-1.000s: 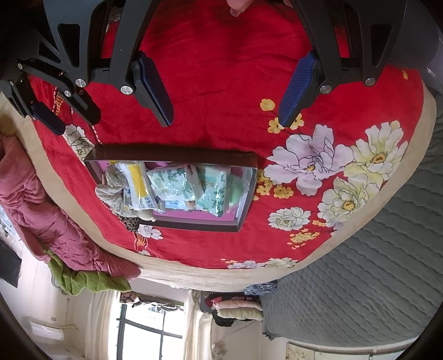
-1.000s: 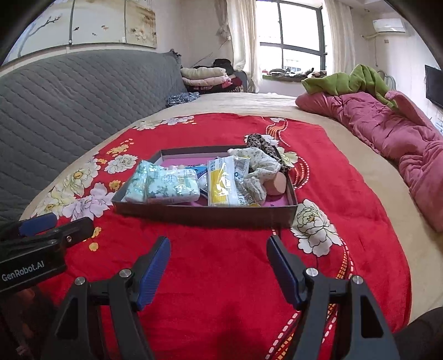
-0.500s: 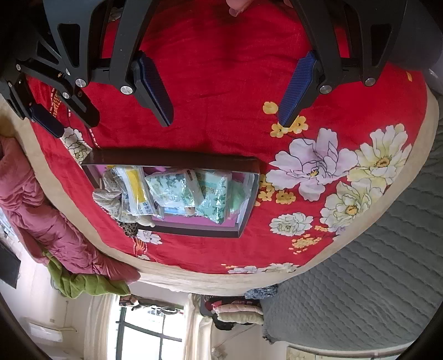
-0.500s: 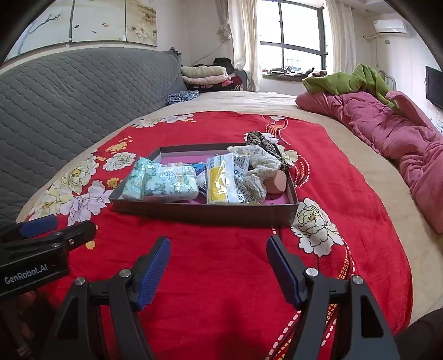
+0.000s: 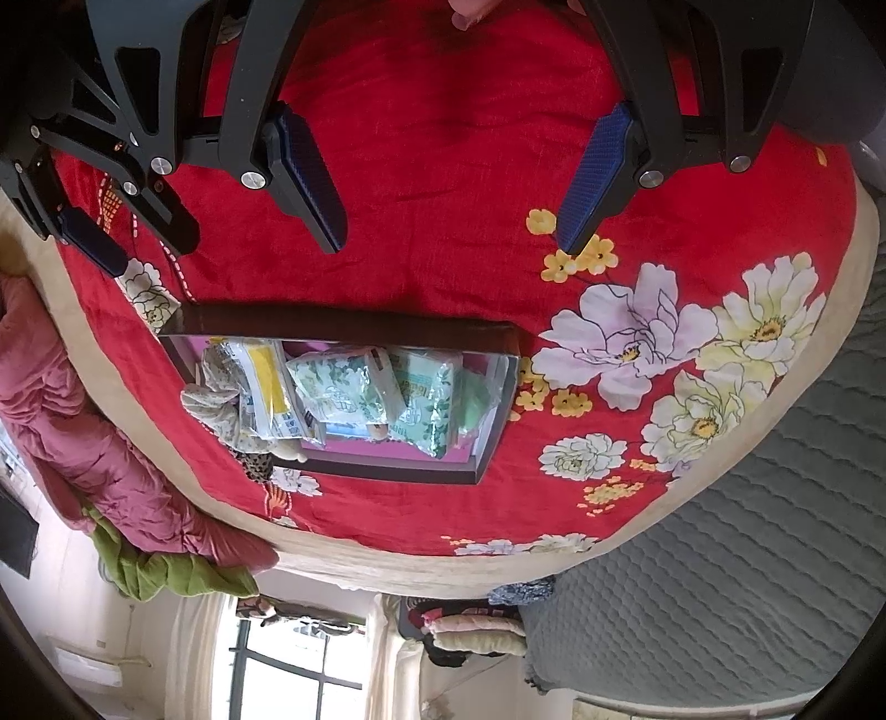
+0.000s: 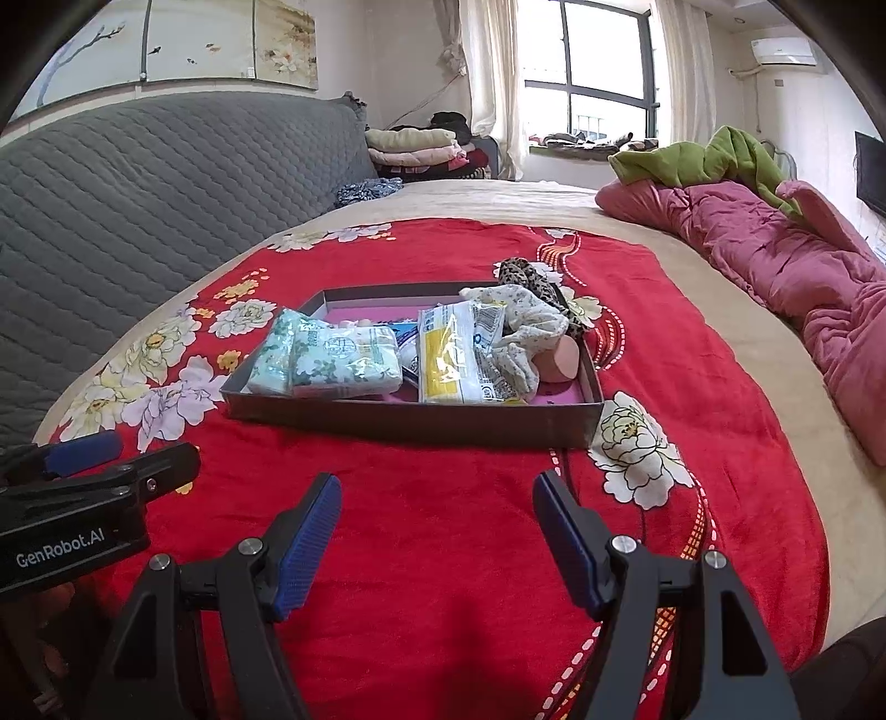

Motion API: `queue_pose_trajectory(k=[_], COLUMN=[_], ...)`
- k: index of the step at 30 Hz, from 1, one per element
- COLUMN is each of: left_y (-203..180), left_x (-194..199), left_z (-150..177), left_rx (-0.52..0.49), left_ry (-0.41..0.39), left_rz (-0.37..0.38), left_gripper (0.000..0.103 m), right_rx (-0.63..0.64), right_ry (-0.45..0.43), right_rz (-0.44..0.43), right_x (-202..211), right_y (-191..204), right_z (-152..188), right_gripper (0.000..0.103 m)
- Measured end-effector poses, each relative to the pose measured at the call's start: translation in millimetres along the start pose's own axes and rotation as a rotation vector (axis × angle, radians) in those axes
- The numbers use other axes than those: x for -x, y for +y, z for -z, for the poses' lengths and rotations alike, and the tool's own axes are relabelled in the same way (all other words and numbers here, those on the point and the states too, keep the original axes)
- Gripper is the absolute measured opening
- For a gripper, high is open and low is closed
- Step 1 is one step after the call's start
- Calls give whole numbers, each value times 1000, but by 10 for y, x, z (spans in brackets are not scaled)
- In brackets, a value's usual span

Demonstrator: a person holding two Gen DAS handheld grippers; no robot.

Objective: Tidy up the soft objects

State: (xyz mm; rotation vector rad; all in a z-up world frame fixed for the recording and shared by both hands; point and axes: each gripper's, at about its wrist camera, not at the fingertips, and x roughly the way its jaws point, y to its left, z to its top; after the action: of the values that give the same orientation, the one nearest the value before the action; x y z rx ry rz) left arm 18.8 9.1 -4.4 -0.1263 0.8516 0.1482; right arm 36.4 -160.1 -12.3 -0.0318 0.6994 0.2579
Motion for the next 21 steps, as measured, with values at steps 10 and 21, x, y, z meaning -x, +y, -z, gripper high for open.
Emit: queue_pose_trajectory(k=[10,21], left_y=[11,-15], left_x=[-12,-38], left_z=[-2,-4], left_rx=[3,-9], left_ry=[4,7], left_rz=[-2,-10], left_gripper=[79,79], right_rx=[-7,-7], right_ry=[8,8], right_rz=[-4,-6], right_x=[-3,-12], right_y=[-6,7], right_z=[18,13], right_gripper=[71,71])
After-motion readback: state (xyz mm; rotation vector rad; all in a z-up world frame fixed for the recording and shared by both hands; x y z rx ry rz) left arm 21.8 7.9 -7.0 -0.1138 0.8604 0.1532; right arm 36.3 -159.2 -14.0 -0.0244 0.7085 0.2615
